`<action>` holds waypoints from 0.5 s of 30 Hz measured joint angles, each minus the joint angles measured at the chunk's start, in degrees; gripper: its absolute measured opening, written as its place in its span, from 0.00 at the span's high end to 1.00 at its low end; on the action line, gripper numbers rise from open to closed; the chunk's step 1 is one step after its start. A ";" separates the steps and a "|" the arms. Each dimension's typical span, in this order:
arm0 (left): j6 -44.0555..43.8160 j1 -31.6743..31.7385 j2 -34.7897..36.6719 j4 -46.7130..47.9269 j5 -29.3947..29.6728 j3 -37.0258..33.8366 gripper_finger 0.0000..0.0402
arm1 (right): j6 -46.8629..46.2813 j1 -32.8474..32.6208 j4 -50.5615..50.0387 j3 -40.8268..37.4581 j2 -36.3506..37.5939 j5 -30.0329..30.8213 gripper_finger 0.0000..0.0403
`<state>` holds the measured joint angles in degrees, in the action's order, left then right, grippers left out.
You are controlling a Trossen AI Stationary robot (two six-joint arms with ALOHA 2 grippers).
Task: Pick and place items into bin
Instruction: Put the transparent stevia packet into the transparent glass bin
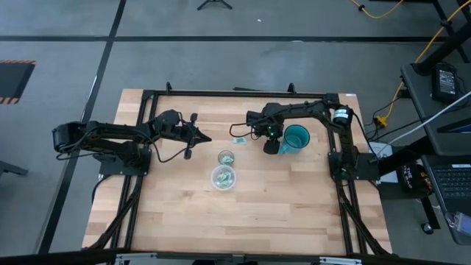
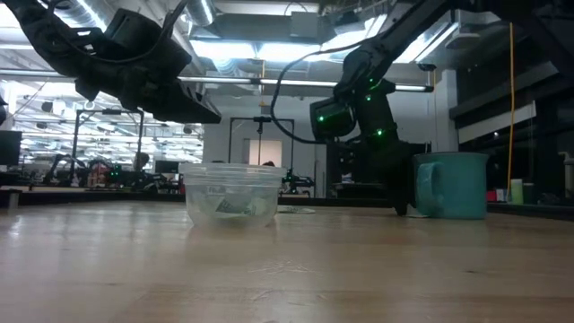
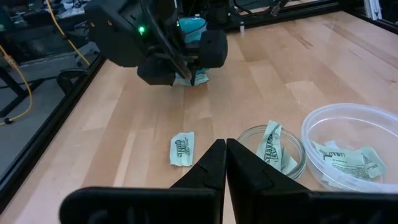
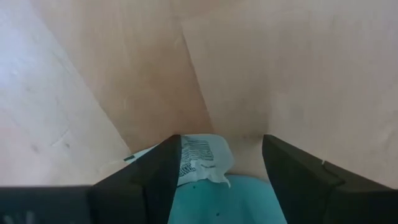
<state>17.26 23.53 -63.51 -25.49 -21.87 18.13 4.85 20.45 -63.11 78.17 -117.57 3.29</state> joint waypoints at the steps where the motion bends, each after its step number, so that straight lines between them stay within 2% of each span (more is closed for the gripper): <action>1: 0.00 0.00 0.00 0.02 -0.02 0.00 0.98 | 0.22 0.00 -0.07 0.05 -0.15 0.00 0.43; 7: 0.02 0.00 0.00 0.02 0.13 0.00 0.98 | 1.25 0.00 -0.10 0.16 -0.62 -0.24 0.50; 15: 0.04 0.00 0.00 0.00 0.20 0.00 0.98 | 4.77 -0.02 -0.08 0.05 -0.71 0.34 0.74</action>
<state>17.30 23.53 -63.51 -25.50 -21.67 18.13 9.61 20.43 -63.18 78.22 -118.29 3.63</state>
